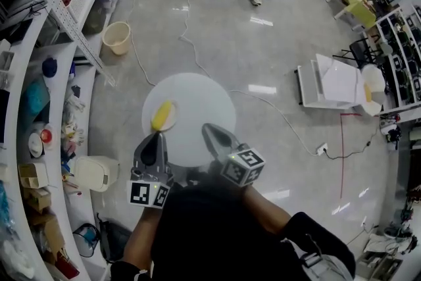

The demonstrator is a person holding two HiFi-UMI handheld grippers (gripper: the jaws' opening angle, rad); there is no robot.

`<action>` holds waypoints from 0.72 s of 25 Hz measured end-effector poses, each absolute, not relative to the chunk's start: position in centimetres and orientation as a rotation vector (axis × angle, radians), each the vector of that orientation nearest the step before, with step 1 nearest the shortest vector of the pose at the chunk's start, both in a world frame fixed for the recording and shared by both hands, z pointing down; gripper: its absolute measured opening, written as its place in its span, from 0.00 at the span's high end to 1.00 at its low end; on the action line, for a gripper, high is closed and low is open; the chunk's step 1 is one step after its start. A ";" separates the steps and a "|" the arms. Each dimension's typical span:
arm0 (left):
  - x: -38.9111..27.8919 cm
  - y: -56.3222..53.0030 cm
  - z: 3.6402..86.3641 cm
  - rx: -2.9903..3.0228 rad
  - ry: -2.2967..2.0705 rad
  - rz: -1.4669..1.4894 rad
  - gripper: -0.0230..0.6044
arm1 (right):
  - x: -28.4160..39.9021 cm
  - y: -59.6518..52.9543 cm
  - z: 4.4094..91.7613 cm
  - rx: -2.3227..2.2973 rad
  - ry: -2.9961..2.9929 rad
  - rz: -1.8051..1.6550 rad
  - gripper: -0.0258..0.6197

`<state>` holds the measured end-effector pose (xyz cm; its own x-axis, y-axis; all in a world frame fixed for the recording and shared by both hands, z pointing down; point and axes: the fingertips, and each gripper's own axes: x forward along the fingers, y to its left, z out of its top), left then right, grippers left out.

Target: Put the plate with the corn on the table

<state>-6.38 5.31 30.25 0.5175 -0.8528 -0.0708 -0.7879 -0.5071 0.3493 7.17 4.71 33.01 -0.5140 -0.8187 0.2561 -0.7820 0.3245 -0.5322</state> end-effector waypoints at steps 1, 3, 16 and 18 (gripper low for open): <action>-6.5 5.3 30.2 2.490 -1.376 -0.342 0.96 | 7.2 4.8 32.9 -1.523 2.503 -0.947 0.95; -6.5 5.4 29.9 2.495 -1.374 -0.345 0.96 | 7.4 5.0 32.9 -1.538 2.496 -0.937 0.95; -6.6 5.5 29.4 2.519 -1.362 -0.354 0.96 | 5.9 5.5 32.1 -1.451 2.528 -0.931 0.95; -6.7 5.6 29.4 2.522 -1.361 -0.350 0.96 | 5.6 5.4 32.0 -1.445 2.535 -0.924 0.95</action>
